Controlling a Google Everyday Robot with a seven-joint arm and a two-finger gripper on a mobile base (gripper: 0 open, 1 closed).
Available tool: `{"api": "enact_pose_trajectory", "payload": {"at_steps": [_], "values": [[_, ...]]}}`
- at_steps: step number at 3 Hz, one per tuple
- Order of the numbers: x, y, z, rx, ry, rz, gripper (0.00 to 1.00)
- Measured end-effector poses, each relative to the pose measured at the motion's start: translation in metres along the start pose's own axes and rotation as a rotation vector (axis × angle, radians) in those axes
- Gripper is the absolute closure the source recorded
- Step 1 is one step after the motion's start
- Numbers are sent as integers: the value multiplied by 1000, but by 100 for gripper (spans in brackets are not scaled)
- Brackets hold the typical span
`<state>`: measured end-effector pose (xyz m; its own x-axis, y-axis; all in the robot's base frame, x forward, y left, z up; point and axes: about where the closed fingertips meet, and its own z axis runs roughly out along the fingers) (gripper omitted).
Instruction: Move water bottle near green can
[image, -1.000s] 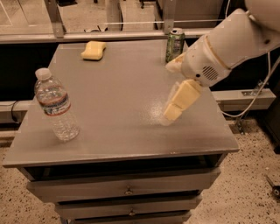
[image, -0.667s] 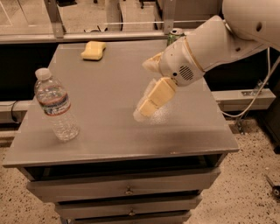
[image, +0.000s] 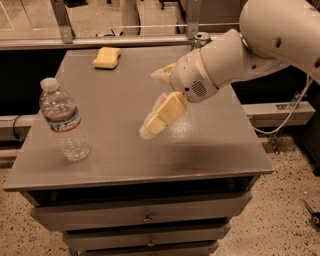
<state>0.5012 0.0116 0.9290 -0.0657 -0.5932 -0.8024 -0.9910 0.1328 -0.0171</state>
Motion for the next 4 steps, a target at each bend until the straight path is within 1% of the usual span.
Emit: {"api": "enact_pose_trajectory", "payload": {"at_steps": [1, 2, 3, 4], "values": [[-17, -2, 29, -34, -111, -13, 0], [-51, 2, 69, -84, -300, -19, 0], [-76, 12, 91, -120, -409, -27, 0], [-109, 31, 124, -153, -515, -56, 0]]}}
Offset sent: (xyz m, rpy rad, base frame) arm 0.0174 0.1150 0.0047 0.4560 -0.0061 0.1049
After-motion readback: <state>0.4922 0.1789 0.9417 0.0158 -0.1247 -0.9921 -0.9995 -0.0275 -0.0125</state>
